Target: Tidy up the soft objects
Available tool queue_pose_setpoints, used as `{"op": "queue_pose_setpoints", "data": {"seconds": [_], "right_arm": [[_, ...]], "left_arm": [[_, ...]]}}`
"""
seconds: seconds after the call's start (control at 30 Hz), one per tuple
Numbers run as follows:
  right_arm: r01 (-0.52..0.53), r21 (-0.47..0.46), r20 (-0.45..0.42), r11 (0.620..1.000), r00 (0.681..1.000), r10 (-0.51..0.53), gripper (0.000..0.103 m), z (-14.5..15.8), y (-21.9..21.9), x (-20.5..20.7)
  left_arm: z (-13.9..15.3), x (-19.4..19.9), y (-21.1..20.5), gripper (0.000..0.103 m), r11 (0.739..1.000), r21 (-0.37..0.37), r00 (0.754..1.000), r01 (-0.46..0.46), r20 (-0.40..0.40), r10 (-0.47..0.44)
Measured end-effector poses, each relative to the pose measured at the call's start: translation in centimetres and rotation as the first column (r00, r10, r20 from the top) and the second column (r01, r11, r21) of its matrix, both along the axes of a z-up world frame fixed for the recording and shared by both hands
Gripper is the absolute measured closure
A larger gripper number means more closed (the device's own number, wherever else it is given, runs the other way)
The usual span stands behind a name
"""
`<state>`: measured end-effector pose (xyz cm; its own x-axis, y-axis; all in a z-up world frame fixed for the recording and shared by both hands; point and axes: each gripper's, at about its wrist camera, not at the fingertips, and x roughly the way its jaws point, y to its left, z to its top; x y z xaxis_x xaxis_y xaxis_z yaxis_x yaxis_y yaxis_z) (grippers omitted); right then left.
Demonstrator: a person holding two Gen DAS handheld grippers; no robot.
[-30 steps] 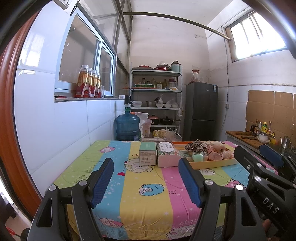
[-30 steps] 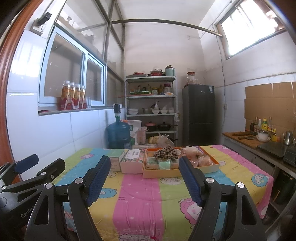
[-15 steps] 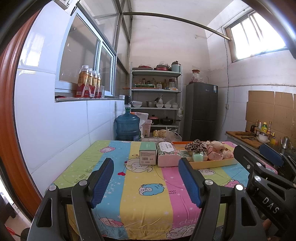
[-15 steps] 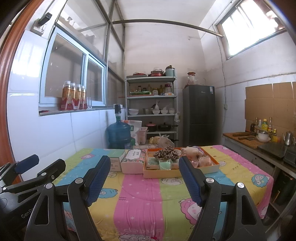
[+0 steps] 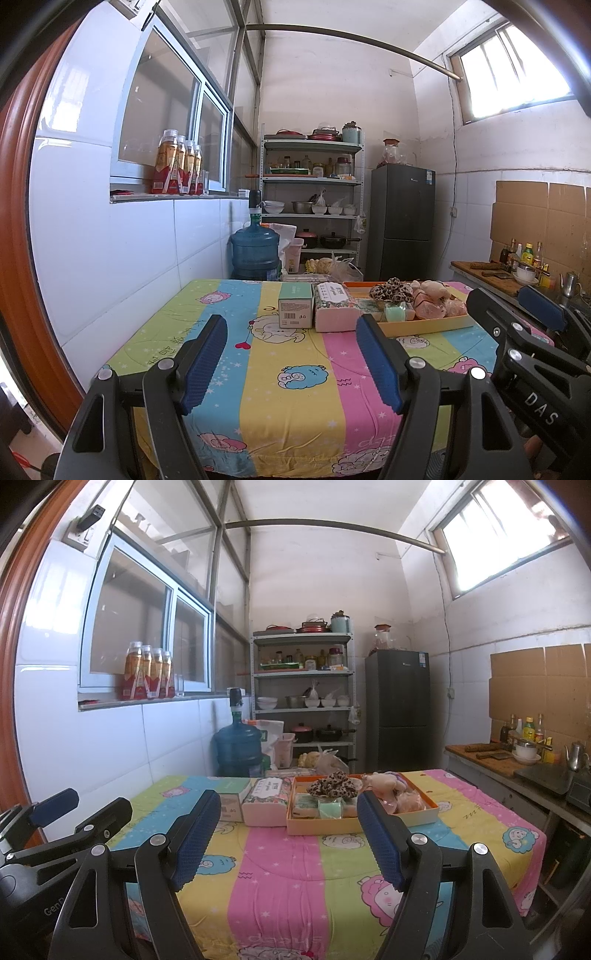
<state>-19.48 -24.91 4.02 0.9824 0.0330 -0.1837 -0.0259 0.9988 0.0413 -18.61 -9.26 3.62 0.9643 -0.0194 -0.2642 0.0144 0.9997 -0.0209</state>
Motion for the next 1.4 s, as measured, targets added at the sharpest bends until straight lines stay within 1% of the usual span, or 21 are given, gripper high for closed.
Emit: {"op": "queue_pose_setpoints", "data": {"seconds": [1.4], "right_arm": [[-0.008,0.0,-0.003,1.0,1.0,0.008,0.026,0.11,0.94,0.13]], "left_arm": [[0.08,-0.08,0.08,0.031,1.0,0.0,1.0,-0.004,0.003,0.004]]}}
